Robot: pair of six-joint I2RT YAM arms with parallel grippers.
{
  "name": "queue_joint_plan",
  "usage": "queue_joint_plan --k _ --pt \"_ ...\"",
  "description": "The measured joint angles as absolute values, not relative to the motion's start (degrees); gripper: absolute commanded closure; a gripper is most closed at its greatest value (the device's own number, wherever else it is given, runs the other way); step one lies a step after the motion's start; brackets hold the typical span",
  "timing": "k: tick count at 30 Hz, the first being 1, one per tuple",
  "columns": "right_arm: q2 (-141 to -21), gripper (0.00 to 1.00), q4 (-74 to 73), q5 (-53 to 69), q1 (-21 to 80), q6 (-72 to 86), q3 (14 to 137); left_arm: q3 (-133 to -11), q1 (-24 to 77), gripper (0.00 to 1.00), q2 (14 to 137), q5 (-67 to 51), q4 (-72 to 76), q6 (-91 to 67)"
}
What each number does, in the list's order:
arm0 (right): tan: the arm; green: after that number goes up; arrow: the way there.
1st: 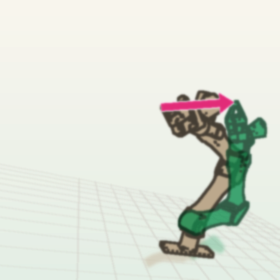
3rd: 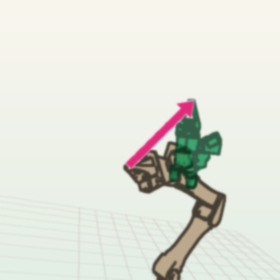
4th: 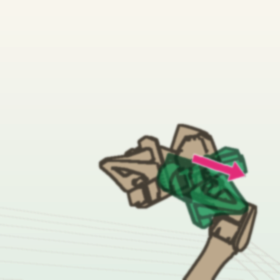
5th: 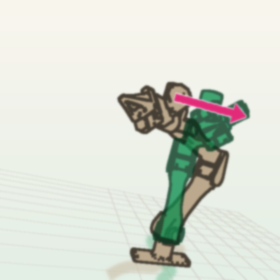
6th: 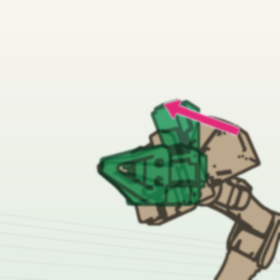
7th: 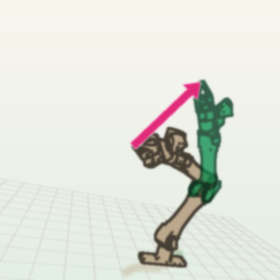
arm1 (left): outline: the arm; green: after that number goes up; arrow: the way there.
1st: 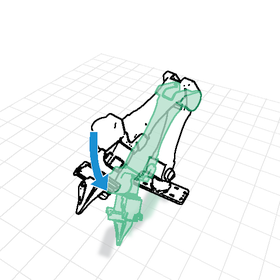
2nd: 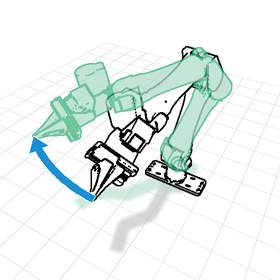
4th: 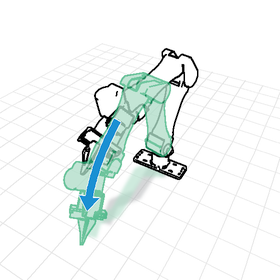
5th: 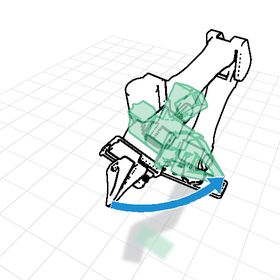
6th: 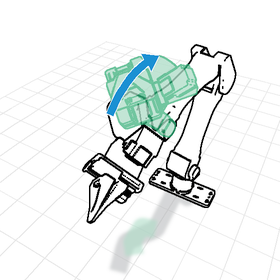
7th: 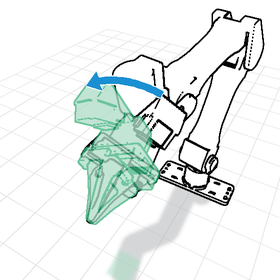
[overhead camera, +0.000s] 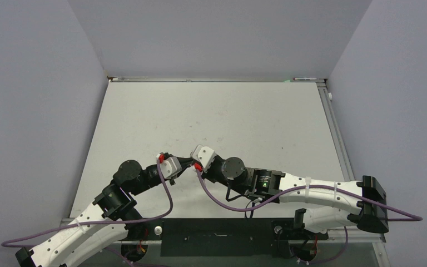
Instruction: Put the keys on the keyring
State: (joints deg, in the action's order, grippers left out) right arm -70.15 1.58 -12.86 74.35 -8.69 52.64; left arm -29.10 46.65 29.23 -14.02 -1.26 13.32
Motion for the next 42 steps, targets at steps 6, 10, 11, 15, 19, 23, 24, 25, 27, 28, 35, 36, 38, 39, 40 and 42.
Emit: queue_joint_plan --k 6,10,11,15,19,23,24,25,27,28,35,36,38,39,40,42 --pt "-66.24 0.95 0.16 -10.50 74.35 -11.27 52.60 -29.30 46.65 0.97 28.88 -16.19 1.06 13.28" --pt "-63.20 0.95 -0.86 -8.40 74.35 -12.86 52.51 -29.30 46.65 0.89 28.88 -18.26 2.28 13.15" --pt "-62.48 0.95 -1.04 -7.79 74.37 -13.10 52.47 -29.30 46.65 0.87 28.88 -18.68 2.44 13.10" --pt "-60.03 0.95 -1.19 -5.52 74.37 -13.82 52.05 -29.30 46.59 0.84 28.95 -20.91 3.29 12.73" --pt "-59.22 0.95 -1.37 -3.55 74.37 -14.17 51.79 -29.30 46.37 0.82 29.02 -22.92 3.86 12.56" --pt "-59.22 0.95 -1.56 -2.50 74.35 -14.37 51.55 -29.30 46.37 0.80 29.19 -24.43 3.97 12.40" --pt "-59.22 0.95 -1.58 -2.11 74.35 -14.37 51.53 -29.30 46.37 0.79 29.21 -24.73 4.01 12.34" --pt "-59.22 0.95 -1.61 -1.69 74.35 -14.39 51.53 -29.30 46.37 0.79 29.26 -24.95 4.08 12.29" --pt "-59.22 0.95 -1.72 -0.80 74.35 -14.41 51.53 -29.30 46.33 0.76 29.30 -25.41 4.12 12.23" --pt "-59.22 0.95 -1.83 -0.40 74.35 -14.46 51.53 -29.30 46.30 0.74 29.30 -25.58 4.10 12.23" --pt "-58.57 0.95 -2.44 1.54 74.30 -14.87 51.53 -29.30 46.28 0.73 29.26 -26.83 4.12 12.16" --pt "-58.46 0.95 -2.63 1.89 74.30 -15.05 51.51 -29.30 46.28 0.74 29.23 -27.03 4.16 12.16" --pt "-58.24 0.95 -2.90 2.48 74.30 -15.35 51.51 -29.30 46.28 0.79 29.15 -27.51 4.14 12.14" --pt "-58.08 0.95 -3.09 2.92 74.30 -15.51 51.51 -29.30 46.28 0.81 29.10 -27.57 4.14 12.12" --pt "-57.93 0.95 -3.25 3.40 74.30 -15.70 51.51 -29.30 46.28 0.85 29.06 -27.70 4.16 12.08" --pt "-57.71 0.95 -3.40 4.21 74.30 -15.94 51.51 -29.30 46.28 0.94 28.91 -27.75 4.23 12.01"
